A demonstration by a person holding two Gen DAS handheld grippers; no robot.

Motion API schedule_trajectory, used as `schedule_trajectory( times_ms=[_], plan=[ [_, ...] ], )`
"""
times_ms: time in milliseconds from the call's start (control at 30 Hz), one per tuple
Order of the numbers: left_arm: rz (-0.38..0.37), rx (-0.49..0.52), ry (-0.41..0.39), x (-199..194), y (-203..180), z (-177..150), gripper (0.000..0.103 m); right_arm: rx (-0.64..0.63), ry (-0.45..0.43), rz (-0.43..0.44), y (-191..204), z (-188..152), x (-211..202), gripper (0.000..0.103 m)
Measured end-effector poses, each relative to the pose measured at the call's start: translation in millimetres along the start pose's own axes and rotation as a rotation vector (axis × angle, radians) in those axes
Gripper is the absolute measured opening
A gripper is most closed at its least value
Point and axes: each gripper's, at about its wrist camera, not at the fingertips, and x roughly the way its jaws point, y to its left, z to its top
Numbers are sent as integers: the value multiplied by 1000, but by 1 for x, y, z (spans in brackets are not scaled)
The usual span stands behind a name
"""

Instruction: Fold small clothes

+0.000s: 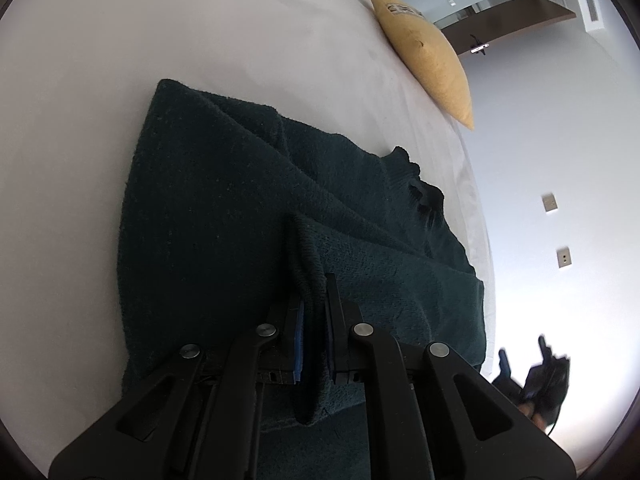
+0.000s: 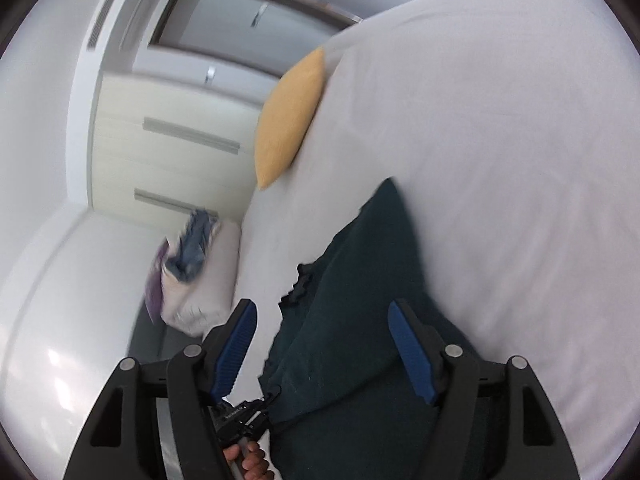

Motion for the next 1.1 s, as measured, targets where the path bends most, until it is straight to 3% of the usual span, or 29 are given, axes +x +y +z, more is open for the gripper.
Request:
schedule_trajectory(
  times_ms=[133,200,233,267,300,367,467,600,700,800,833,900,1000,1100],
  plan=[
    [-16,-11,5,1,1,1,8,-15,121,37,0,16,55,72],
    [-18,-6,12,0,2,1,8,14,156,-14,-16,23,78,72],
    [-15,-1,17,-1,2,1,8,28,171,-43,-25,25,86,70],
    [-8,6,18,-2,2,1,9,37,179,-60,-33,26,90,59],
    [12,19,16,-6,1,1,9,31,170,-67,-34,26,90,55],
    [51,33,-1,-15,-1,3,10,1,164,-53,-29,23,86,59],
    [203,39,-83,-35,-7,6,9,-50,180,-80,-19,18,84,63],
    [216,203,-147,-43,-56,-1,10,-68,180,12,-1,18,81,72],
    [230,327,-97,-18,-86,-10,10,-86,207,33,6,23,88,76],
    [326,370,-25,18,-83,-16,10,-28,251,10,-13,31,103,75],
    [327,364,-8,27,-74,-19,9,-7,275,7,-23,33,106,71],
    [244,359,-53,23,-61,-22,9,-8,292,17,-32,33,103,51],
    [139,280,-40,18,-43,-16,9,-44,334,44,-33,25,93,51],
    [139,257,-29,9,-46,-13,9,-98,378,23,-23,19,80,55]
  ],
)
